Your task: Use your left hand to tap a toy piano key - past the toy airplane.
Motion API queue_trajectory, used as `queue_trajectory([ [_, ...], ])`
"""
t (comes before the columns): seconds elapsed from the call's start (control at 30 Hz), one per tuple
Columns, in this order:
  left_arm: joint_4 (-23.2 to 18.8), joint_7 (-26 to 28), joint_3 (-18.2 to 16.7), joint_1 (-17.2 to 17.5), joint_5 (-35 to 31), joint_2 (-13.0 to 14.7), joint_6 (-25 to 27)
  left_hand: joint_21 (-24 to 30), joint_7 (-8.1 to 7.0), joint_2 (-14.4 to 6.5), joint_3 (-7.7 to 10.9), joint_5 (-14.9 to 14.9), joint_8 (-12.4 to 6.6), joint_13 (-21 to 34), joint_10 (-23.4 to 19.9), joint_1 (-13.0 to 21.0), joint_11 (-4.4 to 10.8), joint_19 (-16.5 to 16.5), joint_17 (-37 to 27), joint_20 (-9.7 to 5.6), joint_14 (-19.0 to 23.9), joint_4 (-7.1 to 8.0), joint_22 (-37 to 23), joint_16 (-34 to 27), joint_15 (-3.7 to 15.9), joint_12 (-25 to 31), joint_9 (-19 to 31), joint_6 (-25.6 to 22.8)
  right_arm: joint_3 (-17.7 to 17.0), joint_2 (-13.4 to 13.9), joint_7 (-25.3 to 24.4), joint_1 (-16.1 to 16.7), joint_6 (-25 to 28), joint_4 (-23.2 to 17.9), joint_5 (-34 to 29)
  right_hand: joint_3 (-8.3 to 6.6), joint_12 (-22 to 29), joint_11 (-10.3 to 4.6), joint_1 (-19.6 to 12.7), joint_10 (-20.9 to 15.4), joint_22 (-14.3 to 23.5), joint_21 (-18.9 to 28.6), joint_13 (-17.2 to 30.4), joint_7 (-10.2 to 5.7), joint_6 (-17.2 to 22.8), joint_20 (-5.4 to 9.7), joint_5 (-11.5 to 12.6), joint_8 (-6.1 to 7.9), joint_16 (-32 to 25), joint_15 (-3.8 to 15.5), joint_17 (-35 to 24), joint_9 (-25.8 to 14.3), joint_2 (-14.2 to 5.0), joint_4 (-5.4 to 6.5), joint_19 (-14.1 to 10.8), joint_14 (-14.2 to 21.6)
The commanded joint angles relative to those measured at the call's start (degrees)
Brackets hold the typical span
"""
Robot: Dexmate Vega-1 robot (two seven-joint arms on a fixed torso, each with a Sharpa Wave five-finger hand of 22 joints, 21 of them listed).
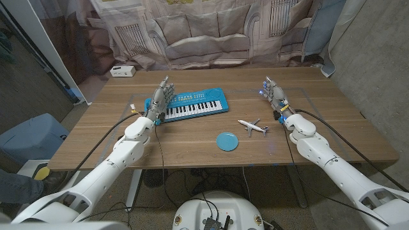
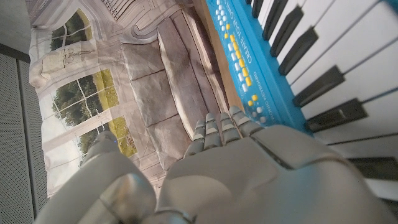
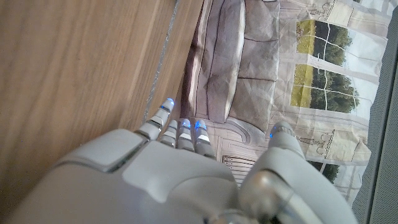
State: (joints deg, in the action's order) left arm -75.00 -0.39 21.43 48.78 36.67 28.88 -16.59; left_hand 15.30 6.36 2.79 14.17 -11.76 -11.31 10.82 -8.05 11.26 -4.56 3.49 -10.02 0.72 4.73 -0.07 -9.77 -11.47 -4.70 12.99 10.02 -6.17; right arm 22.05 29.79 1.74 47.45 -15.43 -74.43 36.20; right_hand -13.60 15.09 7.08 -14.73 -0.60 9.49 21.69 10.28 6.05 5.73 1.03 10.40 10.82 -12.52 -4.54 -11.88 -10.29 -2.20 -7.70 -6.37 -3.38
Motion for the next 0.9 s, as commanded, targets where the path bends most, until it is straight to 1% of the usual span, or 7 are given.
queue_trajectory([
  [0.03,-1.4,1.7,-0.3,2.0,-1.2,-0.5,-3.1,0.2,0.09,0.0,0.28,-0.2,-0.44,0.3,-0.7,0.7,0.01,0.6,-0.1,-0.04,0.7,-0.37,-0.2,-0.3,0.18,0.4,0.1,-0.7,0.6,0.4,-1.2,0.4,0.1,-0.5,-1.7,-0.46,0.1,0.35,-0.7,-0.1,0.1,0.2,0.3,0.44,0.2,-0.19,0.2,0.22,-0.4,-0.69,-0.2,-0.2,-0.14,-0.02,-0.4,0.2],
  [0.2,-2.7,1.8,-1.0,3.5,-1.6,0.3,-4.8,-0.1,-0.03,0.0,0.28,-0.2,-0.44,0.3,-0.8,0.8,0.23,0.4,-0.2,0.27,0.7,-0.49,-0.2,-0.1,0.09,0.4,0.1,-1.0,0.4,0.7,-1.9,1.2,-0.4,-1.7,-2.1,-0.49,0.0,0.4,-0.8,-0.2,0.1,0.0,0.3,0.52,0.4,-0.21,0.1,0.23,-0.3,-0.65,-0.1,-0.2,-0.2,-0.09,-0.6,0.3],
  [0.4,-3.1,1.5,-1.0,4.0,-2.3,0.7,-6.1,-0.3,-0.26,-0.1,0.31,-0.2,-0.51,0.3,-1.3,1.0,0.23,0.5,-0.2,0.51,1.0,-0.66,-0.2,-0.1,0.13,0.5,0.1,-1.6,0.1,1.2,-2.6,2.2,0.3,-3.6,-1.7,-0.49,0.0,0.38,-0.9,-0.4,0.1,-0.2,0.3,0.52,0.6,-0.19,0.0,0.25,-0.3,-0.55,-0.1,-0.2,-0.23,-0.13,-0.7,0.4],
  [0.5,-3.6,1.6,-0.8,4.3,-3.0,1.2,-6.1,-0.3,-0.45,-0.1,0.32,-0.1,-0.61,0.2,-2.1,1.2,0.59,1.1,-0.2,0.41,1.9,-0.84,-0.2,-0.3,0.36,0.7,0.2,-2.3,0.1,1.7,-2.1,2.5,0.0,-4.0,-2.0,-0.48,-0.1,0.39,-0.9,-0.5,0.1,-0.3,0.3,0.55,0.7,-0.19,0.0,0.29,-0.3,-0.66,-0.1,-0.2,-0.23,-0.15,-0.8,0.5],
  [0.67,-4.6,2.5,-0.6,4.8,-4.4,1.8,-6.2,-0.4,-0.35,-0.2,0.29,-0.1,-0.78,0.3,-3.5,1.5,0.38,2.4,-0.2,0.46,3.3,-1.14,-0.2,-0.4,0.45,1.0,0.2,-3.7,-0.4,2.2,-1.1,2.6,-0.5,-3.8,-1.4,-0.47,-0.1,0.46,-1.0,-0.6,0.1,-0.5,0.3,0.61,0.8,-0.17,0.0,0.29,-0.2,-0.64,-0.1,-0.2,-0.26,-0.16,-0.9,0.5],
  [0.77,-4.6,2.6,-0.4,4.8,-5.2,1.8,-6.9,-0.3,-0.29,-0.2,0.25,0.0,-0.98,0.3,-4.5,1.6,0.22,3.4,-0.2,0.99,4.5,-1.31,-0.3,-0.6,0.55,1.2,0.2,-4.9,-0.9,2.6,-0.5,2.8,-0.5,-3.9,-0.7,-0.47,-0.2,0.47,-1.0,-0.7,0.1,-0.5,0.3,0.64,0.9,-0.18,0.0,0.28,-0.2,-0.62,-0.1,-0.2,-0.28,-0.16,-0.9,0.6],
  [0.9,-5.3,3.3,0.0,5.2,-8.4,2.1,-9.9,0.0,-0.65,0.1,-0.14,0.0,-1.13,0.3,-7.9,1.8,0.15,7.5,-0.2,2.91,8.5,-1.84,-0.3,-1.0,0.63,1.8,0.3,-8.0,-1.6,3.3,-0.8,3.5,-0.5,-4.6,-0.3,-0.47,-0.2,0.59,-1.0,-0.7,0.1,-0.7,0.3,0.67,1.0,-0.18,0.0,0.31,-0.2,-0.62,-0.1,-0.2,-0.31,-0.16,-1.0,0.5],
])
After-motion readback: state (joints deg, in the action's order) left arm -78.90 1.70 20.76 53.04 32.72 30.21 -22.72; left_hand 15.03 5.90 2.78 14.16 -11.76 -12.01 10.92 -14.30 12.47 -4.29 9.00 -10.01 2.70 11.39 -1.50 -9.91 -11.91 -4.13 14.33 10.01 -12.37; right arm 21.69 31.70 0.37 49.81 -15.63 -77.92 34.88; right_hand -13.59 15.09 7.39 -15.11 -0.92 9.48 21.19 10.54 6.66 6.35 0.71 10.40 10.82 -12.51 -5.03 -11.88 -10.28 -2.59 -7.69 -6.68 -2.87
